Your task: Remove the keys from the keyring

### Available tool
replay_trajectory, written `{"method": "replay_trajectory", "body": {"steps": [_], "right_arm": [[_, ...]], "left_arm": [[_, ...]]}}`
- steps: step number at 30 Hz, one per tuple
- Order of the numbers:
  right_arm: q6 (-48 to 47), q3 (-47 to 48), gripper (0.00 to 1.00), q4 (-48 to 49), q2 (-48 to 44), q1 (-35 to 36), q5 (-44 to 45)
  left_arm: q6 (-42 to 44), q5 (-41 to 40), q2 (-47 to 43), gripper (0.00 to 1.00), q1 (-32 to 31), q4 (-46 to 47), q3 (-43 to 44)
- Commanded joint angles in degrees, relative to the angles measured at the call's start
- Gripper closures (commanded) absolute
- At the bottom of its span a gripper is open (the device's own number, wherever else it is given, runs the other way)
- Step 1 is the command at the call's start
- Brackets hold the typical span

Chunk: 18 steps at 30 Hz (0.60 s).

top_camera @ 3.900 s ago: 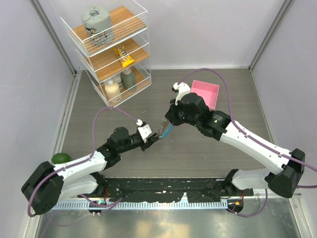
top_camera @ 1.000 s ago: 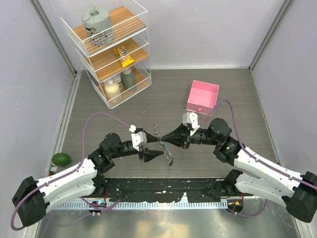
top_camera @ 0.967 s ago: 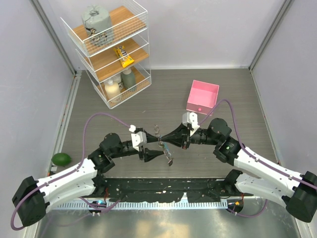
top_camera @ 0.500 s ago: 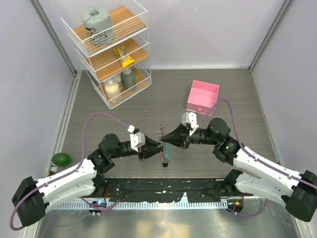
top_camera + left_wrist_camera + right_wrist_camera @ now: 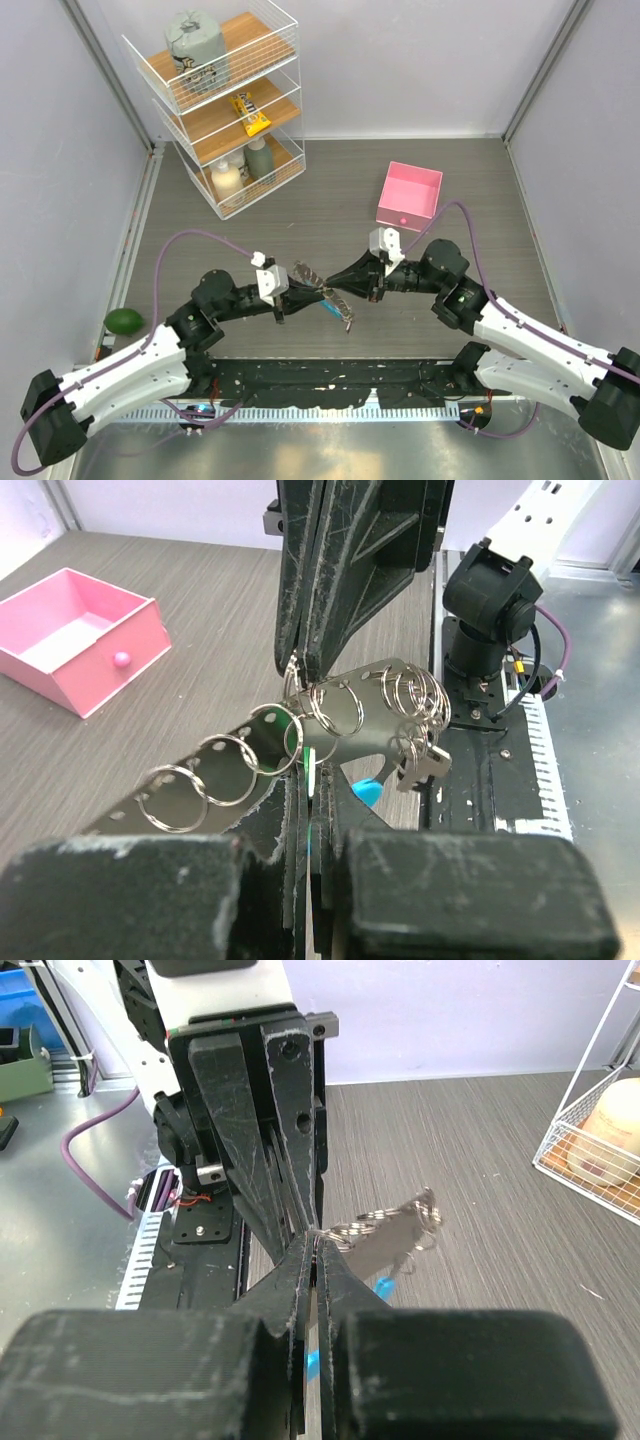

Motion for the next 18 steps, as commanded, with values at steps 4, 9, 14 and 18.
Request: {"method": "replay_trajectory", "body": {"steps": [4,9,14,18], "right_arm": [[-1.01,0.30,0.95,1.99,-1.77,-0.21,-1.31],[-1.02,1.00,0.94,0.85,0.69,-0.21,-3.25],[-0.93,0.74,0.94,0.15,1.40,-0.21,-1.68],[-2.58,0.39,0.93,-1.61,1.49,-0.21,2.28]], "left_arm": [[2.00,-3.88,-4.38,1.00,-0.30,-12.72,5.42],[1.12,-3.35,-4.38,1.00,-0.30,-16.59,8.14],[0.77,-4.32,-3.51,1.00,-0.30,-23.25,11.40],[0.42,-5.11,-2.19,1.00,-0.21,-28.45,14.29]]}}
